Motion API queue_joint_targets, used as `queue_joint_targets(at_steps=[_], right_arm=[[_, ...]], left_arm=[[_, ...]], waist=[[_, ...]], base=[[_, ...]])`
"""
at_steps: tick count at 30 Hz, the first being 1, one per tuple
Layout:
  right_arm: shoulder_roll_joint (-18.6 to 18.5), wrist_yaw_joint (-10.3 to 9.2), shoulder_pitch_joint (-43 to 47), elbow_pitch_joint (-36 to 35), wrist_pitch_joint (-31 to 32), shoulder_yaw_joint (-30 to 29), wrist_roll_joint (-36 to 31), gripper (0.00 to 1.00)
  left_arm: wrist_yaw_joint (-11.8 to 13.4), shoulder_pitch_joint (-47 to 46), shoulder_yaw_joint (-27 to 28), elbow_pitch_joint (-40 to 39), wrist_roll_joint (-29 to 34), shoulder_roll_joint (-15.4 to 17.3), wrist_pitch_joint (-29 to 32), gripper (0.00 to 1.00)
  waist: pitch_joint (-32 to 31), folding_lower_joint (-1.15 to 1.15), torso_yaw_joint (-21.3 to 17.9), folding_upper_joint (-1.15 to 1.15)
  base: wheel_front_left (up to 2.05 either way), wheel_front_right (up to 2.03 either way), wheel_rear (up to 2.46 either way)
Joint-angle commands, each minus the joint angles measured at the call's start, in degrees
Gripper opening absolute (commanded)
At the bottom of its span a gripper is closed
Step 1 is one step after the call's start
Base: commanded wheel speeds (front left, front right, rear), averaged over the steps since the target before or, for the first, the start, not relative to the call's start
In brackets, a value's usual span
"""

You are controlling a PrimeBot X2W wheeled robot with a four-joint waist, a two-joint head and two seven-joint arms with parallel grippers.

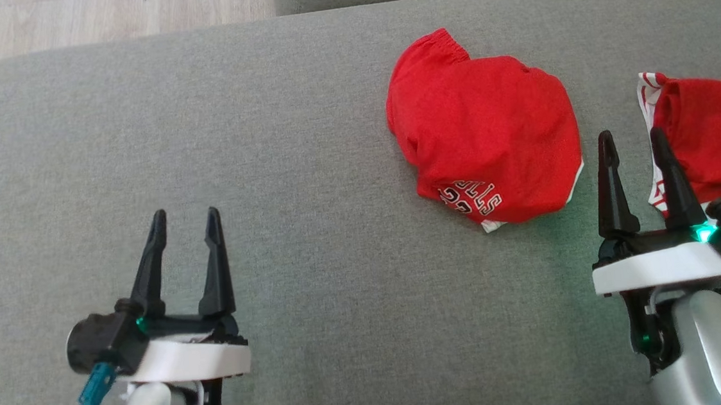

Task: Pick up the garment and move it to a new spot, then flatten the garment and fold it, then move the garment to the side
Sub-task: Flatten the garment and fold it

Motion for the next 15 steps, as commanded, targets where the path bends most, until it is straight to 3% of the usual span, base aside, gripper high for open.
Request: queue_joint_targets(at_steps=[1, 9, 12, 15], right_arm=[[-0.2, 0.39, -1.2, -1.6, -0.5, 1.2, -0.3, 1.00], [-0.2, 0.39, -3.5, -0.5, -0.5, 0.6, -1.8, 1.00], [-0.2, 0.39, -6.8, 2.9, 0.7, -0.8, -3.0, 1.00], [-0.2, 0.39, -11.4, 8.4, 3.8, -3.1, 0.1, 1.00]], left_arm=[[-0.6, -1.8, 2.8, -1.7, 0.8, -0.1, -0.5, 1.00], [-1.8, -2.1, 3.8, -1.6, 2.1, -1.5, -0.5, 1.00], [-2.2, -2.7, 3.6, -1.3, 2.5, -1.9, -0.5, 1.00], [-2.5, -3.3, 3.4, -0.8, 2.7, -2.2, -0.5, 1.00]], waist=[[0.1, 0.00, 0.0, 0.00], [0.9, 0.00, 0.6, 0.00], [1.8, 0.00, 1.3, 0.00], [2.7, 0.00, 2.2, 0.00]], base=[[0.00, 0.00, 0.00], [0.00, 0.00, 0.00], [0.00, 0.00, 0.00], [0.00, 0.00, 0.00]])
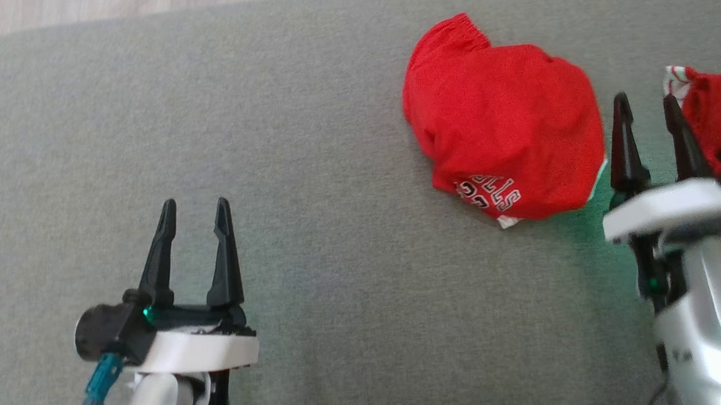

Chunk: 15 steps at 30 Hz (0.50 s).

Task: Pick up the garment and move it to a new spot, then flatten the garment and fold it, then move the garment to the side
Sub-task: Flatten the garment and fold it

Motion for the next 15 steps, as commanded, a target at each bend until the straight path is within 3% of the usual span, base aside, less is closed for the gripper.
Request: queue_joint_targets(at_steps=[1, 12, 15], right_arm=[[-0.2, 0.39, -2.9, -0.3, 0.9, 0.9, -0.9, 1.00], [-0.2, 0.39, -18.3, 24.5, 7.3, -8.9, -4.7, 1.00], [-0.2, 0.39, -20.9, 30.1, 7.7, -8.8, -4.5, 1.00]], left_arm=[[-0.2, -2.3, 1.9, -1.5, 0.4, 0.2, -0.5, 1.00], [-0.7, -3.8, 0.4, -0.1, 0.7, -0.7, -0.5, 1.00], [-0.7, -4.0, 0.2, 0.1, 0.7, -0.8, -0.5, 1.00]], waist=[[0.7, 0.00, 0.7, 0.00], [3.2, 0.00, 4.3, 0.00], [3.4, 0.00, 4.8, 0.00]], base=[[0.00, 0.00, 0.00], [0.00, 0.00, 0.00], [0.00, 0.00, 0.00]])
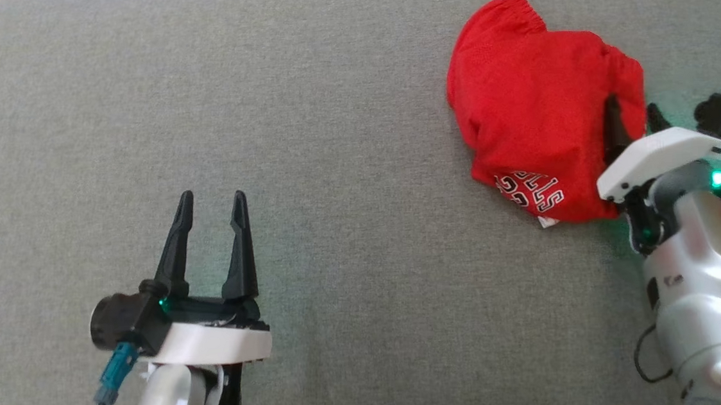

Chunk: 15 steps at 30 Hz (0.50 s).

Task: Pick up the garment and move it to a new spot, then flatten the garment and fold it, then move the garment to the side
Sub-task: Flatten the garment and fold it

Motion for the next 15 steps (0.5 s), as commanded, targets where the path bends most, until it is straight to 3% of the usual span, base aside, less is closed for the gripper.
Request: queue_joint_targets(at_steps=[1, 3, 9, 15], right_arm=[[0.0, 0.39, -2.3, -0.4, -0.3, 1.9, 0.3, 1.00], [0.0, 0.39, -3.5, 1.6, -1.8, 3.0, 0.5, 0.00], [-0.4, 0.39, -7.3, 2.2, -8.8, 0.0, -4.7, 0.00], [-1.3, 0.39, -12.0, -4.7, -11.6, -3.8, -11.0, 0.00]], left_arm=[[-0.2, -2.3, 1.6, -1.4, 0.3, 0.2, -0.5, 1.00], [-0.3, -2.3, 1.5, -1.2, 0.3, 0.1, -0.5, 1.00], [-0.3, -2.0, 1.8, -0.5, 0.2, -0.1, -0.5, 1.00], [-0.3, -1.5, 2.0, -0.4, -0.2, -0.3, -0.5, 1.00]], waist=[[0.0, -0.01, 0.1, 0.00], [0.0, -0.01, 0.1, 0.00], [-0.8, -0.01, -0.7, 0.00], [-2.9, -0.01, -1.3, 0.00]], base=[[0.00, 0.00, 0.00], [0.00, 0.00, 0.00], [0.00, 0.00, 0.00], [0.00, 0.00, 0.00]])
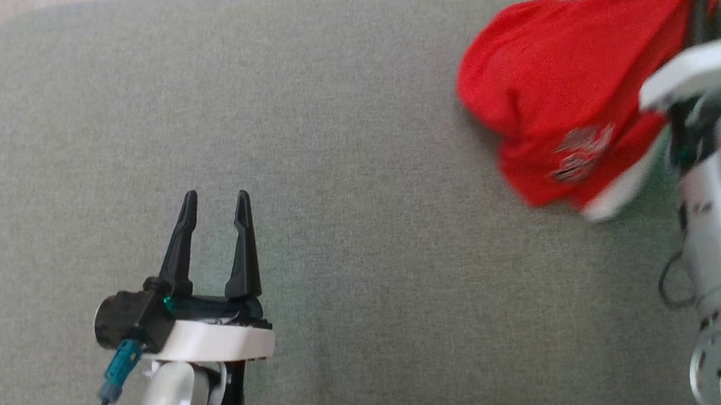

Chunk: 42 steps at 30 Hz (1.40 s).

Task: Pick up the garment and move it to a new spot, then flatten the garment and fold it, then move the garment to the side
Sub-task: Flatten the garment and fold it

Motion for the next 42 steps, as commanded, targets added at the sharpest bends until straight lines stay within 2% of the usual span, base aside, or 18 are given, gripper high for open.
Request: queue_joint_targets(at_steps=[1, 4, 8, 9, 13, 19, 20, 21, 22, 24, 27, 30, 34, 37, 38, 42], right_arm=[[0.0, 0.39, -4.2, -5.0, -1.1, 1.1, -2.3, 0.00], [0.3, 0.39, -6.2, -10.2, -1.4, 3.8, -4.7, 0.00], [0.8, 0.39, -6.7, -13.9, -0.7, 13.8, -7.2, 0.00], [0.8, 0.39, -6.7, -13.9, -0.7, 13.8, -7.2, 0.00], [1.2, 0.39, -4.0, -14.9, 1.2, 26.5, -5.8, 0.00], [1.3, 0.39, 4.4, -18.2, 5.2, 53.4, 9.9, 0.00], [1.3, 0.39, 5.6, -18.7, 6.0, 57.9, 11.6, 0.21], [1.3, 0.39, 6.8, -19.1, 6.8, 62.1, 13.6, 0.97], [1.3, 0.39, 8.0, -19.3, 7.7, 66.0, 15.8, 1.00], [1.3, 0.39, 9.3, -19.5, 9.2, 73.4, 18.3, 1.00], [1.3, 0.39, 10.1, -19.9, 10.4, 80.8, 23.0, 1.00], [1.3, 0.39, 9.3, -19.4, 9.7, 80.9, 24.8, 1.00], [1.3, 0.39, 8.6, -17.8, 6.7, 75.8, 25.2, 1.00], [1.3, 0.39, 8.7, -16.4, 3.5, 68.5, 23.8, 1.00], [1.3, 0.39, 9.4, -15.6, 1.5, 62.3, 21.8, 1.00], [1.3, 0.39, 13.1, -16.7, -0.8, 48.9, 16.6, 1.00]], left_arm=[[-0.3, -0.7, 2.2, -1.7, -0.4, 0.2, -0.5, 1.00], [-0.3, -0.2, 2.1, -1.8, -0.7, 0.1, -0.5, 1.00], [-0.3, 0.5, 1.7, -2.0, -1.0, 0.0, -0.5, 1.00], [-0.3, 0.5, 1.7, -2.0, -1.0, 0.0, -0.5, 1.00], [-0.3, 1.0, 0.8, -2.1, -1.2, -0.1, -0.5, 1.00], [-0.3, 1.0, 0.1, -1.9, -1.3, -0.1, -0.5, 1.00], [-0.3, 0.9, -0.2, -1.8, -1.3, -0.1, -0.5, 1.00], [-0.3, 0.8, -0.5, -1.6, -1.3, -0.2, -0.5, 1.00], [-0.3, 0.7, -0.8, -1.4, -1.4, -0.2, -0.5, 1.00], [-0.3, 0.4, -1.3, -1.0, -1.5, -0.2, -0.5, 1.00], [-0.3, 0.1, -1.2, -0.8, -1.6, -0.2, -0.5, 1.00], [-0.3, 0.4, -0.5, -1.0, -1.6, -0.2, -0.5, 1.00], [-0.3, 0.8, 0.6, -1.4, -1.7, -0.2, -0.5, 1.00], [-0.3, 0.9, 1.5, -2.2, -1.6, -0.3, -0.5, 1.00], [-0.3, 1.1, 2.0, -2.7, -1.4, -0.3, -0.5, 1.00], [-0.3, 1.5, 3.2, -3.9, -1.2, -0.3, -0.5, 1.00]], waist=[[-1.2, 0.00, -0.4, 0.00], [-2.5, 0.00, -0.5, 0.00], [-4.1, 0.00, -0.2, 0.00], [-4.1, 0.00, -0.2, 0.00], [-4.7, 0.00, 1.0, 0.00], [-4.1, 0.00, 3.1, 0.00], [-4.1, 0.00, 3.5, 0.00], [-4.1, 0.00, 3.9, 0.00], [-4.2, 0.00, 4.2, 0.00], [-4.3, 0.00, 4.8, 0.00], [-4.3, 0.00, 5.0, 0.00], [-4.2, 0.00, 4.3, 0.00], [-4.5, 0.00, 2.7, 0.00], [-4.7, 0.00, 0.9, 0.00], [-4.8, 0.00, -0.4, 0.00], [-5.0, 0.00, -3.0, 0.00]], base=[[0.00, 0.00, 0.00], [0.00, 0.00, 0.00], [0.00, 0.00, 0.00], [0.00, 0.00, 0.00], [0.00, 0.00, 0.00], [0.00, 0.00, 0.00], [0.00, 0.00, 0.00], [0.00, 0.00, 0.00], [0.00, 0.00, 0.00], [0.00, 0.00, 0.00], [0.00, 0.00, 0.00], [0.00, 0.00, 0.00], [0.00, 0.00, 0.00], [0.00, 0.00, 0.00], [0.00, 0.00, 0.00], [0.00, 0.00, 0.00]])
